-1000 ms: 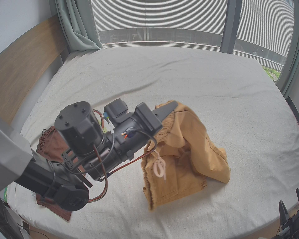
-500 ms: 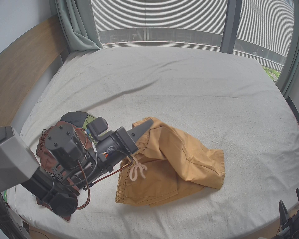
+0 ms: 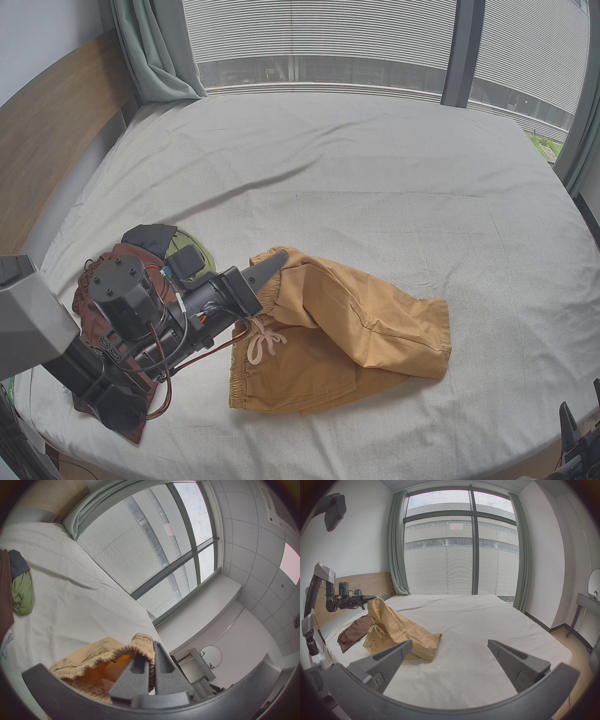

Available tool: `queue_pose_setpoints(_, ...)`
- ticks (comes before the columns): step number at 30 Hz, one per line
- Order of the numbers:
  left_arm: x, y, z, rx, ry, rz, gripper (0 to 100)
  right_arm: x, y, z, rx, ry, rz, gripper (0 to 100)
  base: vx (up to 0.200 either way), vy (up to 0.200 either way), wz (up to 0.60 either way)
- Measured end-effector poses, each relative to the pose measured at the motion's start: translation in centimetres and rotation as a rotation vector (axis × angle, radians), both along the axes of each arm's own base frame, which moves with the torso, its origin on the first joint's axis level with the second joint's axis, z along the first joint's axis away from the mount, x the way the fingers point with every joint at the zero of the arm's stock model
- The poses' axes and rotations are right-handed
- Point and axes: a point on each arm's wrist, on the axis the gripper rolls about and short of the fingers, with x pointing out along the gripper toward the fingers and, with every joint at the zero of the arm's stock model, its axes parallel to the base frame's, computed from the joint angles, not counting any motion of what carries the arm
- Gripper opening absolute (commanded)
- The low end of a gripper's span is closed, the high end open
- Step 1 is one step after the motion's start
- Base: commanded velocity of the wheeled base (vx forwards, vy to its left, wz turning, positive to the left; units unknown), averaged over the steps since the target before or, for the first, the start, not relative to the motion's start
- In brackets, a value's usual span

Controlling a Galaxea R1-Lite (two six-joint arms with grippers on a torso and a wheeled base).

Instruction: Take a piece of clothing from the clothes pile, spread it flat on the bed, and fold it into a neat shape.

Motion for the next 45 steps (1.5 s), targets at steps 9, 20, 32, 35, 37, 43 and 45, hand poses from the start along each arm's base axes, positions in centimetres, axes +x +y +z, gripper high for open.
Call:
queue_pose_setpoints(9, 1.2, 2.2, -0.1, 0.03, -0.024, 0.084, 0, 0.0, 0.0, 0.0, 0.0, 0.0, 0.0, 100, 0.0, 0.0, 0.0)
queue_pose_setpoints(20, 2.5, 5.6, -0.4, 0.066, -0.028, 0.142, 0, 0.0, 0.0, 0.0, -0.005, -0.001, 0.001, 100, 0.0, 0.0, 0.0)
queue_pose_setpoints(32, 3.9, 9.0, -1.7, 0.119, -0.011, 0.221, 0, 0.0, 0.0, 0.0, -0.008, -0.002, 0.005, 100, 0.0, 0.0, 0.0)
queue_pose_setpoints(35, 4.2, 9.4, -2.3, 0.128, 0.008, 0.23, 0, 0.0, 0.0, 0.0, -0.008, -0.002, 0.005, 100, 0.0, 0.0, 0.0)
queue_pose_setpoints(37, 4.4, 9.5, -2.7, 0.132, 0.018, 0.236, 0, 0.0, 0.0, 0.0, -0.008, -0.002, 0.005, 100, 0.0, 0.0, 0.0)
queue_pose_setpoints(43, 4.7, 9.5, -3.5, 0.143, 0.044, 0.238, 0, 0.0, 0.0, 0.0, -0.008, -0.002, 0.005, 100, 0.0, 0.0, 0.0)
queue_pose_setpoints(45, 4.7, 9.5, -3.7, 0.144, 0.049, 0.237, 0, 0.0, 0.0, 0.0, -0.008, -0.002, 0.005, 100, 0.0, 0.0, 0.0)
